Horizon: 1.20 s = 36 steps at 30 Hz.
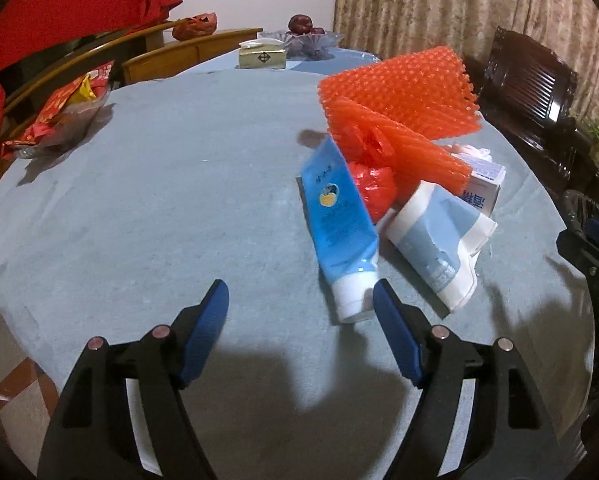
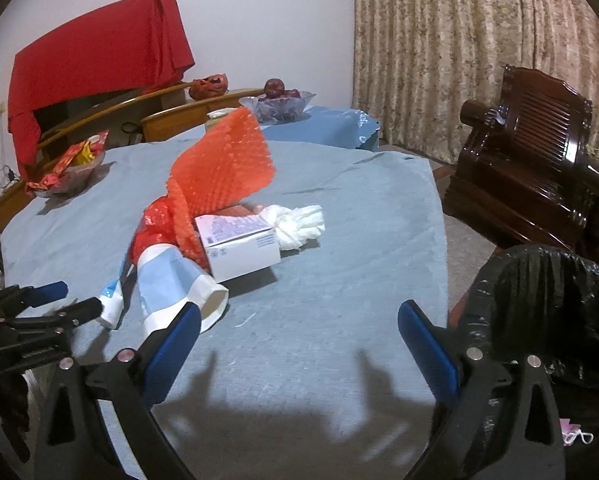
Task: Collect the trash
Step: 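Grasp the blue tube by its white cap with the left tool, then grasp the light blue paper cup with the right tool while the left tool holds the tube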
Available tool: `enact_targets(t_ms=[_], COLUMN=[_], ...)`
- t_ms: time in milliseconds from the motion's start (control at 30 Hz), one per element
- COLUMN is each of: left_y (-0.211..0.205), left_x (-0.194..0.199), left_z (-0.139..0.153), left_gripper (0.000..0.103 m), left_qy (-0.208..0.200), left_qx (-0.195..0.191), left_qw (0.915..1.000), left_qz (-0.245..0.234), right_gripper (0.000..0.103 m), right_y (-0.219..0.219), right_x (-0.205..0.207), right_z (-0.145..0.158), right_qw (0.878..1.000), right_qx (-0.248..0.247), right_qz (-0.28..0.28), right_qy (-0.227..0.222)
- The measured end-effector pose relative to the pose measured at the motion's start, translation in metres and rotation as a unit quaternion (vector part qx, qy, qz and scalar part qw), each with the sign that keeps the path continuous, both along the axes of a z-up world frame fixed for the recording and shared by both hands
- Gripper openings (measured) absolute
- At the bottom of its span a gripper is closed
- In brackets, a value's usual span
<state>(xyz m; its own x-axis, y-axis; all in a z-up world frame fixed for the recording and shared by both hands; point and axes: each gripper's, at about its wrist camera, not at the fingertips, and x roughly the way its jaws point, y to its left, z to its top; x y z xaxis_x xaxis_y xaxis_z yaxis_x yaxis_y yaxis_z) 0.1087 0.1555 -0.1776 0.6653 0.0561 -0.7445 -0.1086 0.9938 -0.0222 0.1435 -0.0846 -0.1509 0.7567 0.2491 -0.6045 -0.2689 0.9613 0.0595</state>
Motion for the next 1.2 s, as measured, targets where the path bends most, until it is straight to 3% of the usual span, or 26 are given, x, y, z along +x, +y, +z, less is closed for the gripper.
enact_targets(t_ms=[300, 367, 500, 533, 567, 933, 1200], left_y=[-0.015, -0.015, -0.012, -0.012, -0.011, 0.009, 0.032], left_x=[0.026, 0.031, 0.033, 0.033, 0.033, 0.007, 0.001], left_z=[-0.012, -0.018, -0.023, -0.023, -0.022, 0.001, 0.006], left_gripper=[0.076, 0.062, 0.046, 0.035, 0.033, 0.032, 0.032], left_qy=[0.014, 0.021, 0.021, 0.019, 0.018, -0.016, -0.018], left_qx=[-0.016, -0.026, -0.042, -0.047, -0.048, -0.039, -0.021], left_qw=[0.9997, 0.9993, 0.9988, 0.9985, 0.9985, 0.9991, 0.9993], left_qz=[-0.015, -0.015, -0.016, -0.019, -0.02, 0.007, 0.023], right_gripper=[0.097, 0.097, 0.097, 0.097, 0.097, 0.097, 0.097], right_y=[-0.001, -0.003, -0.002, -0.001, 0.001, 0.037, 0.069], right_x=[0.003, 0.004, 0.006, 0.006, 0.007, 0.002, 0.006], right_z=[-0.002, -0.001, -0.004, -0.004, -0.004, -0.006, -0.014], right_qw=[1.0, 1.0, 1.0, 1.0, 1.0, 0.999, 0.998], right_qx=[-0.004, -0.004, -0.003, -0.003, -0.001, 0.009, 0.006], right_qz=[-0.003, -0.005, -0.005, -0.004, -0.002, 0.039, 0.063], right_qy=[0.003, 0.003, 0.005, 0.006, 0.007, 0.014, 0.024])
